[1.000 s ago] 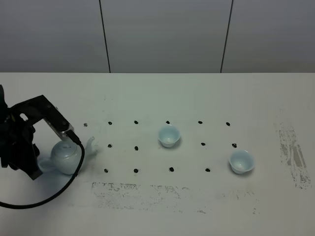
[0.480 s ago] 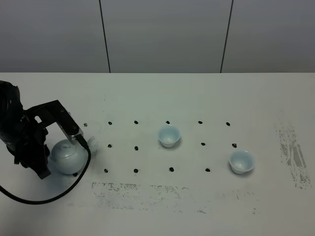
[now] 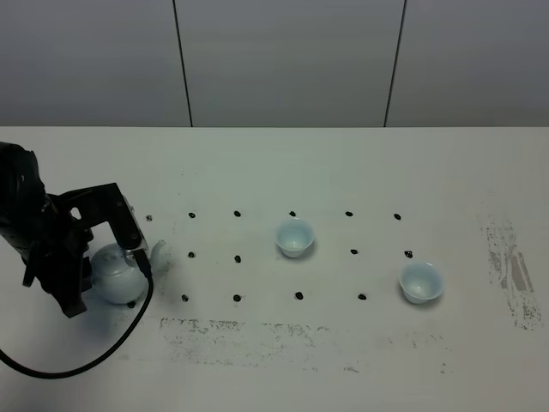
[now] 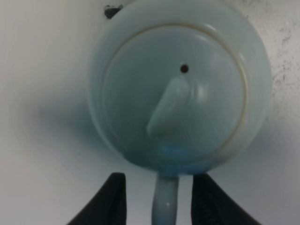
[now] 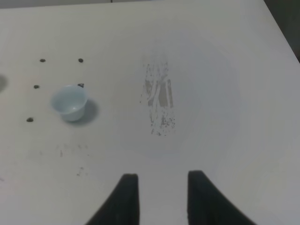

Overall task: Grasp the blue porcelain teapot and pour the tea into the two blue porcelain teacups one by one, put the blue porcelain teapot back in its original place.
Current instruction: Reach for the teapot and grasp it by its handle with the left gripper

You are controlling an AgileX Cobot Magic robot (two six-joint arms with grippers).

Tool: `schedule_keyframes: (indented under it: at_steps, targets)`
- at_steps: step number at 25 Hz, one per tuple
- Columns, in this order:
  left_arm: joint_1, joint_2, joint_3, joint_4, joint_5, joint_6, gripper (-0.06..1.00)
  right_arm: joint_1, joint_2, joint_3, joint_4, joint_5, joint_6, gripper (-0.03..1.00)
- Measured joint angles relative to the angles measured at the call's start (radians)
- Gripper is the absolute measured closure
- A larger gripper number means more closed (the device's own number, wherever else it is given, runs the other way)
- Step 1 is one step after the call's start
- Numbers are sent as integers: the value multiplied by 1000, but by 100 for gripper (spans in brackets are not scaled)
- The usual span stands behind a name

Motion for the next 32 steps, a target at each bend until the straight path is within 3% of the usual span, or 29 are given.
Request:
schedule_keyframes:
  at_steps: [15,17,21,32]
  targets:
    - [0,43,-2,-24,-26,7,59,0,0,0,0,0,0,73]
    - [0,51,-2,-26,-27,7,63,0,0,0,0,0,0,73]
    - [0,58,-3,-26,-22,8,86,0,0,0,0,0,0,73]
    - [0,53,-3,-29,-22,7,86,0,0,0,1,0,0,73]
